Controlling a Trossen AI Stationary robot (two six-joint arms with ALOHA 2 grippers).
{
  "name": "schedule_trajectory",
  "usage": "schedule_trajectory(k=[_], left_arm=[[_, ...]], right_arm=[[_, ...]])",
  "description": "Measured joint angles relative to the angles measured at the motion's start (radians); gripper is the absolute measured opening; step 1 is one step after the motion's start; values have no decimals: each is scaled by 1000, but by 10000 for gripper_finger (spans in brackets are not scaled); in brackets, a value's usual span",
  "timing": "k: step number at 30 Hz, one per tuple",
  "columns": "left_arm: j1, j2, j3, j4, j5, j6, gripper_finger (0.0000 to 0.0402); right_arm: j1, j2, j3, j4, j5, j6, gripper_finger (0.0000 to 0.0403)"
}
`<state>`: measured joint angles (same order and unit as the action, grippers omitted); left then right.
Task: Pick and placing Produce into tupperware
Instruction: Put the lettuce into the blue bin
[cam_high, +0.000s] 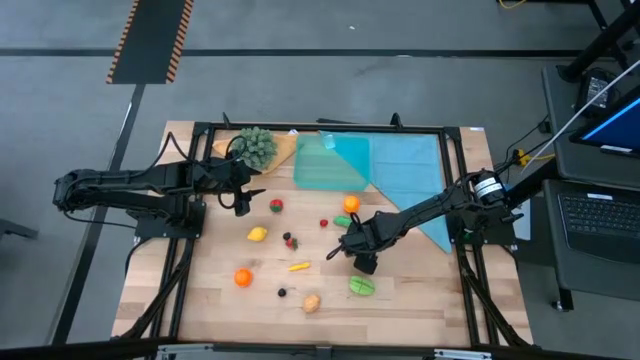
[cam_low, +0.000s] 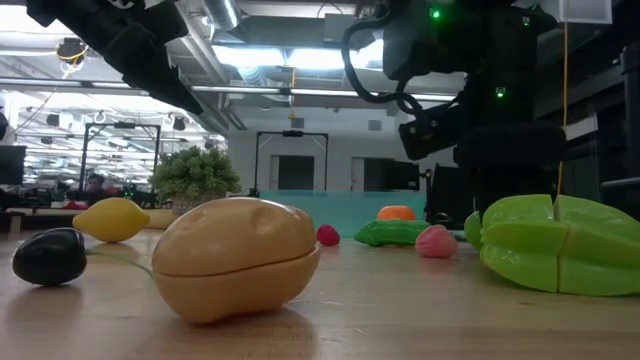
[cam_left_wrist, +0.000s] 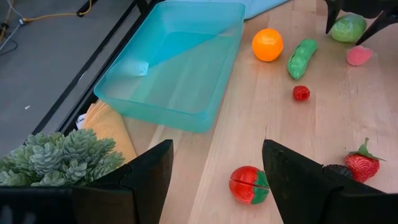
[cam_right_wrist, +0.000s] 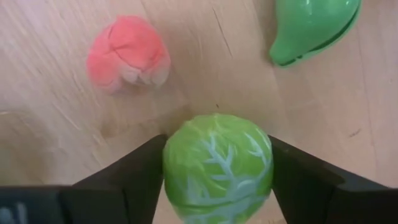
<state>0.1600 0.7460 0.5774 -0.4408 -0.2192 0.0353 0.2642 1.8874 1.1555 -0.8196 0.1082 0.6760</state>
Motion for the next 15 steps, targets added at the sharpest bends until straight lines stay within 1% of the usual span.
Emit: schedule_trajectory(k=[5, 11, 15], left_arm=[[0, 0, 0, 0, 0, 0, 240], [0, 0, 0, 0, 0, 0, 240], [0, 0, 0, 0, 0, 0, 240]], right_arm=[[0, 0, 1, -3, 0, -2, 238], [0, 0, 1, -8, 1, -7, 249], [0, 0, 1, -9, 2, -5, 246]])
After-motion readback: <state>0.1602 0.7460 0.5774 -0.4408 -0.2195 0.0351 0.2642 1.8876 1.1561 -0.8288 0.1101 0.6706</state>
